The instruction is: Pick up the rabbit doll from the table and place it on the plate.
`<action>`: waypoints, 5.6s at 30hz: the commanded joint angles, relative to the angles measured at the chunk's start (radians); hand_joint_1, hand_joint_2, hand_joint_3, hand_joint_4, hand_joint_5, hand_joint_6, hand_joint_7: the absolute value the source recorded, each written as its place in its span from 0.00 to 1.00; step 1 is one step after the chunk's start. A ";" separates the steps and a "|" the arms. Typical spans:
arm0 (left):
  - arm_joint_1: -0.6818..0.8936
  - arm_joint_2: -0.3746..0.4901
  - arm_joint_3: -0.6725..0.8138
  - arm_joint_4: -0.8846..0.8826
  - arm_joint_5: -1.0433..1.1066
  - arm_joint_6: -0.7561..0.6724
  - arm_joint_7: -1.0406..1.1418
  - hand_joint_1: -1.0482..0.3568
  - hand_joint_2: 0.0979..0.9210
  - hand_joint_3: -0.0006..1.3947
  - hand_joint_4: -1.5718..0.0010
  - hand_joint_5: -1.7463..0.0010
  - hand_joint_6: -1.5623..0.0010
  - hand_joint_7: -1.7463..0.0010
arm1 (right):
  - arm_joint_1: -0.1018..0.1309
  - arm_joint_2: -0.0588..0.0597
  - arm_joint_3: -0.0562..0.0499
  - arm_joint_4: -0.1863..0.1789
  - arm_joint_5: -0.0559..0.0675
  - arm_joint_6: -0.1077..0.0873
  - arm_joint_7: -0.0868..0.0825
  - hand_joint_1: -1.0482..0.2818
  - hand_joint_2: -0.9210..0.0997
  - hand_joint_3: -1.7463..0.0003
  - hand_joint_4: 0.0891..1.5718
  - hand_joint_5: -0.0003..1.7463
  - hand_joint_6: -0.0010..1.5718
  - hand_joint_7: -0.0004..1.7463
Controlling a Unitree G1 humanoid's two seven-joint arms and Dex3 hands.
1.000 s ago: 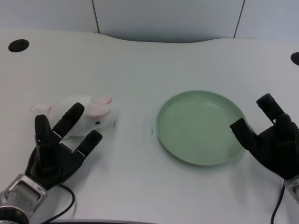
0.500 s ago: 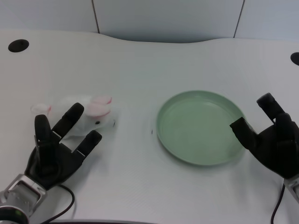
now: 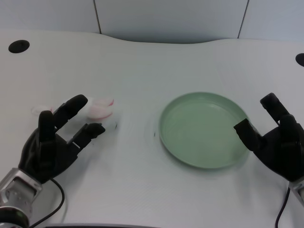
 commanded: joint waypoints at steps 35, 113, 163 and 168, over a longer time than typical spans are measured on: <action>-0.278 0.293 -0.621 0.053 1.061 -0.982 1.024 0.10 1.00 0.05 0.90 0.96 0.87 1.00 | 0.009 -0.002 0.001 -0.026 -0.003 -0.011 -0.015 0.33 0.00 0.93 0.45 1.00 0.50 0.98; -0.575 -0.063 -1.015 0.180 1.277 -0.629 1.409 0.37 1.00 0.09 0.50 0.00 0.62 0.00 | 0.016 0.003 0.000 -0.043 0.003 -0.009 -0.005 0.33 0.00 0.91 0.44 1.00 0.49 0.99; -0.517 -0.340 -0.904 0.184 1.057 -0.551 0.979 0.00 1.00 0.61 1.00 1.00 1.00 1.00 | 0.058 0.055 0.029 -0.149 0.015 0.013 -0.031 0.34 0.00 0.93 0.47 1.00 0.51 1.00; -0.499 -0.324 -0.750 0.172 0.912 -0.544 0.809 0.00 1.00 0.62 1.00 1.00 1.00 1.00 | 0.059 0.053 0.031 -0.149 0.022 0.010 -0.030 0.34 0.00 0.92 0.46 1.00 0.51 1.00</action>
